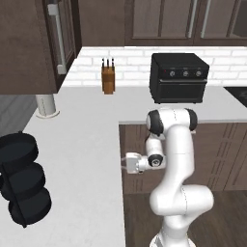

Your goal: Take a straw from the drawer in front and place it inside the glass cup on the dining counter.

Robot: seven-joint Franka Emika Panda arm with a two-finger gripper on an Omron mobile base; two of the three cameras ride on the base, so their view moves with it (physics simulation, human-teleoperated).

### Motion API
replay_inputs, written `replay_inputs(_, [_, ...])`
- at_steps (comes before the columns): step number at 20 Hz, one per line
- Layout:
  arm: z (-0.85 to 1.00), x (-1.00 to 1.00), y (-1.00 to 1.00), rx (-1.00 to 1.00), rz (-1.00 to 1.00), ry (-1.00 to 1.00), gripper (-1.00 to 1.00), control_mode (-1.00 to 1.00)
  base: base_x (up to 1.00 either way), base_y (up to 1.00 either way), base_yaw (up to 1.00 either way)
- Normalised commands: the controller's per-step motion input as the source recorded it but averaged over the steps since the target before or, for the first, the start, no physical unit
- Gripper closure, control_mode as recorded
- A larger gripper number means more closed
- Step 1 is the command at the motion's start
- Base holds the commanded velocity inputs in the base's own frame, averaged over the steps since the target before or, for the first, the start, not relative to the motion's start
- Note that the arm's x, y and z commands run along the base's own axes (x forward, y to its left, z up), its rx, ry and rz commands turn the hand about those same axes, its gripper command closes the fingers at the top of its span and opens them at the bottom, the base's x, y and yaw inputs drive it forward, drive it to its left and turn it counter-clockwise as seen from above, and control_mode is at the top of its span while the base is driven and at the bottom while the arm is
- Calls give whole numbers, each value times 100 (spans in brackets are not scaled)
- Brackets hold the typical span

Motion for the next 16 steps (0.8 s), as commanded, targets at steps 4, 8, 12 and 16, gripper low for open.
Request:
replay_inputs(4, [-33,28,18,0,0,0,-100,-100,0,0,0])
replay_inputs(8, [-34,23,17,0,0,0,-100,-100,0,0,0])
replay_inputs(12, [-27,20,22,0,0,0,-100,-100,0,0,0])
replay_inputs(16, [-26,24,21,0,0,0,-100,-100,0,0,0])
